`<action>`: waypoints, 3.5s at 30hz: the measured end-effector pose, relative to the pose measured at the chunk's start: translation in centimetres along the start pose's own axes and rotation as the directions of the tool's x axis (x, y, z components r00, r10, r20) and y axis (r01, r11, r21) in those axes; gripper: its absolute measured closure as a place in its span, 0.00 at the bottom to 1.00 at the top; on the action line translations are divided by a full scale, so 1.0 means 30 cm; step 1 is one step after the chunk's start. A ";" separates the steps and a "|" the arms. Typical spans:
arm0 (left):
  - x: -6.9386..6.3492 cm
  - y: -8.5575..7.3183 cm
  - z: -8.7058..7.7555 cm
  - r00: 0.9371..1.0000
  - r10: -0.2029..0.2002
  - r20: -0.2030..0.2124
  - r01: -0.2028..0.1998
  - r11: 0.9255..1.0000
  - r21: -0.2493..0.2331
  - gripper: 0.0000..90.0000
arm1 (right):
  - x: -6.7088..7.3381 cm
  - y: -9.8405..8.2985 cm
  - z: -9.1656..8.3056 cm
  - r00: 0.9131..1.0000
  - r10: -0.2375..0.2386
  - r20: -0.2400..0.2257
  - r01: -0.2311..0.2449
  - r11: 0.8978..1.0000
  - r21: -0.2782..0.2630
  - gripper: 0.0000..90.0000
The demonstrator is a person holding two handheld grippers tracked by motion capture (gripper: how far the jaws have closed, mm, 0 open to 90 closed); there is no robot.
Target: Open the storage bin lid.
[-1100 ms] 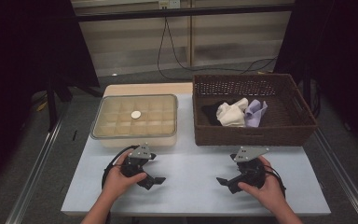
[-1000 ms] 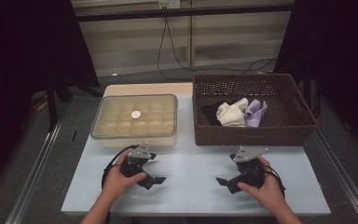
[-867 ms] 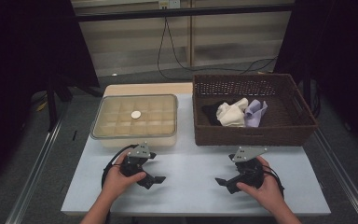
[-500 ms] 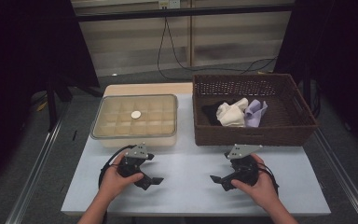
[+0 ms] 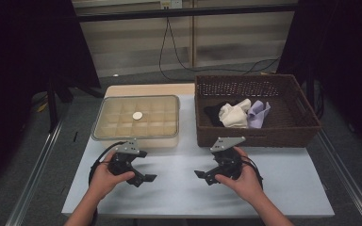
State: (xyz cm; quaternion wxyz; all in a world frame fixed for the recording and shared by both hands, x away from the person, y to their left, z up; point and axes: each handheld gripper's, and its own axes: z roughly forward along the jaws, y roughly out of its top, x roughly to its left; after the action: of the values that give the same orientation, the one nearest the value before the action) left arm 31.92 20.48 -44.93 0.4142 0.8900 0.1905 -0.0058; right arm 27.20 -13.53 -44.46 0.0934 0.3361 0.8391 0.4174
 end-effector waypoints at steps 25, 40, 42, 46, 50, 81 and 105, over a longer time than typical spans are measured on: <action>0.087 -0.012 -0.233 0.991 -0.092 -0.093 0.090 0.996 -0.030 0.01 | 0.047 0.208 0.143 1.000 0.011 0.007 -0.011 1.000 0.021 0.06; 0.182 0.007 -0.319 0.973 -0.137 -0.185 0.134 0.991 -0.027 0.01 | 0.047 0.294 0.206 0.994 0.101 0.046 -0.100 0.995 -0.018 0.10; 0.198 0.009 -0.328 0.970 -0.138 -0.199 0.136 0.990 -0.025 0.01 | 0.045 0.304 0.215 0.991 0.116 0.063 -0.115 0.993 -0.021 0.10; 0.226 0.021 -0.345 0.965 -0.141 -0.222 0.141 0.990 -0.014 0.01 | 0.041 0.324 0.226 0.988 0.132 0.083 -0.130 0.991 -0.025 0.13; 0.253 0.039 -0.356 0.960 -0.137 -0.243 0.141 0.990 -0.001 0.01 | 0.042 0.344 0.240 0.986 0.140 0.088 -0.138 0.990 -0.028 0.14; 0.397 0.045 -0.391 0.941 -0.164 -0.296 0.175 0.984 0.010 0.02 | -0.002 0.420 0.323 0.955 0.218 0.201 -0.213 0.976 -0.048 0.13; 0.483 -0.018 -0.373 0.918 -0.256 -0.303 0.265 0.964 -0.012 0.02 | -0.026 0.426 0.364 0.938 0.236 0.255 -0.240 0.971 -0.013 0.10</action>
State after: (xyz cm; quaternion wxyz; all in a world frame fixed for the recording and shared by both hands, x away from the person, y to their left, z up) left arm 43.51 33.93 -40.41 0.3626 0.8531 0.3680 0.0727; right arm 38.79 -1.63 -41.71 0.1461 0.4868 0.7770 0.3715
